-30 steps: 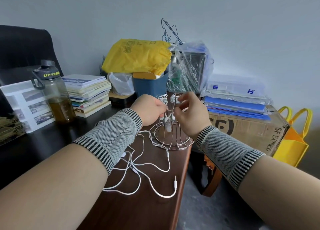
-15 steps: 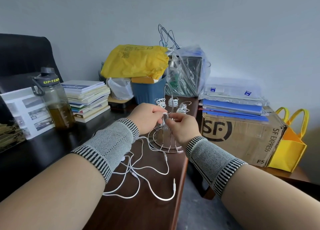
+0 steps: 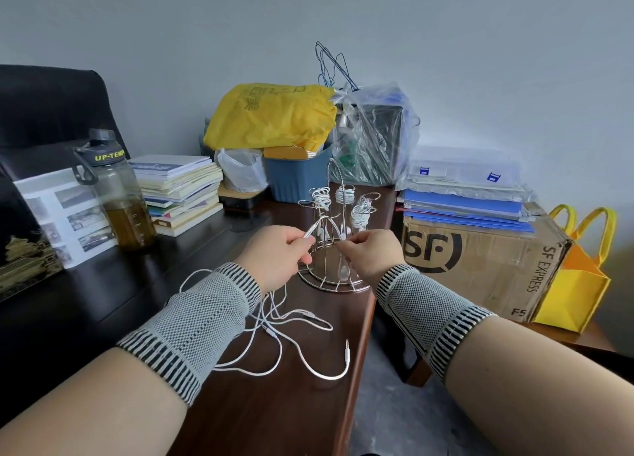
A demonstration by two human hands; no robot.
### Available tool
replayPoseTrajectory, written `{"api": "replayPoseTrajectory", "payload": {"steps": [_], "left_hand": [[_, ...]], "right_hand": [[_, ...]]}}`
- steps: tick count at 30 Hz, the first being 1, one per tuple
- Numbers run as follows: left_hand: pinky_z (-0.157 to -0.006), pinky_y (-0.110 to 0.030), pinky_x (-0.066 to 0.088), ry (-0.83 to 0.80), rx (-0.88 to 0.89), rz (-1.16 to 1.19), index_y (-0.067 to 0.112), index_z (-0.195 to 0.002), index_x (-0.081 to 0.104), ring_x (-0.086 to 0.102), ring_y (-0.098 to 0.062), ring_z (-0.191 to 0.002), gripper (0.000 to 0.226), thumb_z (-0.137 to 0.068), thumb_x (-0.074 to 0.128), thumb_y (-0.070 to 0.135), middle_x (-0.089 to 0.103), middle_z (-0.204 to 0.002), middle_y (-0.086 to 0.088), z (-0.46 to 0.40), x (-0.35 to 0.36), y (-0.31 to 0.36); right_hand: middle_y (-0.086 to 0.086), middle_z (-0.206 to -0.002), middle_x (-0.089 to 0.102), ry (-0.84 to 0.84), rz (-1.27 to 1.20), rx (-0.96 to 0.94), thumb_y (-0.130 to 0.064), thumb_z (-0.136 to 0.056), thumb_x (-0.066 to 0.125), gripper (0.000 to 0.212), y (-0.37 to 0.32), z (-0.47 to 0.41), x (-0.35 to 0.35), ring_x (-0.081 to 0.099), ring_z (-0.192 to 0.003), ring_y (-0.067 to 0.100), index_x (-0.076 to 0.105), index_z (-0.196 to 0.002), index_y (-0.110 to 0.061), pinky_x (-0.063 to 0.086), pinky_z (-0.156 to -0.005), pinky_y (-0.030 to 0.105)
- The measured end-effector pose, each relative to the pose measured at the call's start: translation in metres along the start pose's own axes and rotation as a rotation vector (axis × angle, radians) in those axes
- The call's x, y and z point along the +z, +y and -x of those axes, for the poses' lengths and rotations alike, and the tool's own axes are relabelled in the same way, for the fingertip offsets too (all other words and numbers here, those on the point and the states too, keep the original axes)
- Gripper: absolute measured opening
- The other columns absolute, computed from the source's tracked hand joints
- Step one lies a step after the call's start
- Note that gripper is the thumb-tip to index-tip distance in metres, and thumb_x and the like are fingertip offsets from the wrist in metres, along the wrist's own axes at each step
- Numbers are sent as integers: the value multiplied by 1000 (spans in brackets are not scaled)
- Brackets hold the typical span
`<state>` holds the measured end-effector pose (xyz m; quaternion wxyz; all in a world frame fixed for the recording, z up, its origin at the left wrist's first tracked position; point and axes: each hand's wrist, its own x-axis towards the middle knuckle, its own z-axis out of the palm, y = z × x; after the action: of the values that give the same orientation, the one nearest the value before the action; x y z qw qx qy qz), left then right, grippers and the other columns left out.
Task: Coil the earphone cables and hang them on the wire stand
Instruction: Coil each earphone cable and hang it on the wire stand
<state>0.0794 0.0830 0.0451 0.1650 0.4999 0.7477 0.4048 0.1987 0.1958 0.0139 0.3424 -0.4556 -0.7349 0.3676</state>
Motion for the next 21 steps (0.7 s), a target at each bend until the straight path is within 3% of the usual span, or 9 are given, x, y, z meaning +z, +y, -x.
{"api": "replayPoseTrajectory", "payload": {"steps": [2, 5, 8, 13, 16, 19, 21], "left_hand": [[-63, -36, 49, 14, 34, -74, 19, -89, 71, 51, -18, -58, 25, -99, 51, 29, 70, -77, -2, 1, -2, 3], [-56, -28, 44, 13, 93, -211, 21, -90, 73, 46, -10, -49, 26, -99, 50, 28, 67, -69, 5, 2, -4, 13], [-47, -22, 35, 12, 100, -296, 20, -79, 74, 41, -8, -43, 30, -98, 52, 29, 69, -67, 2, 4, -4, 22], [-48, -24, 32, 31, 100, -378, 20, -57, 66, 40, -6, -39, 39, -94, 58, 30, 47, -37, 6, 12, -8, 34], [-49, -23, 35, -11, 77, -375, 11, -58, 65, 40, -9, -39, 39, -91, 61, 32, 51, -43, 5, 20, -18, 32], [-52, -27, 32, -79, 50, -411, 11, -58, 53, 31, -12, -42, 40, -88, 65, 35, 40, -54, -5, 30, -42, 28], [-55, -29, 32, -74, 36, -341, 8, -58, 57, 33, -15, -48, 40, -83, 69, 37, 39, -54, -3, 34, -62, 26]], "right_hand": [[-3, -56, 60, -7, 10, -13, -24, -85, 64, 16, -3, 5, -3, 54, -52, 12, 70, -72, -16, 45, -55, 23], [-3, -56, 57, 58, -50, -37, -26, -86, 59, 21, -12, 12, -8, 51, -52, 14, 66, -71, -13, 42, -56, 24], [2, -54, 51, 4, -230, 3, -37, -86, 55, 40, -25, 22, -11, 46, -52, 19, 68, -74, -1, 40, -55, 31], [5, -55, 56, -78, -256, 67, -30, -84, 60, 34, -39, 31, -4, 48, -50, 20, 69, -73, 1, 41, -57, 33], [4, -53, 57, -42, -247, 165, -22, -82, 59, 26, -35, 24, -5, 49, -47, 17, 65, -65, -4, 44, -55, 31], [7, -63, 60, 16, -283, 248, -22, -82, 63, 22, -25, 15, -9, 52, -55, 20, 68, -78, -1, 46, -58, 33], [8, -64, 62, 26, -319, 269, -23, -81, 66, 24, -21, 10, -10, 55, -57, 22, 68, -81, 1, 48, -62, 35]]}}
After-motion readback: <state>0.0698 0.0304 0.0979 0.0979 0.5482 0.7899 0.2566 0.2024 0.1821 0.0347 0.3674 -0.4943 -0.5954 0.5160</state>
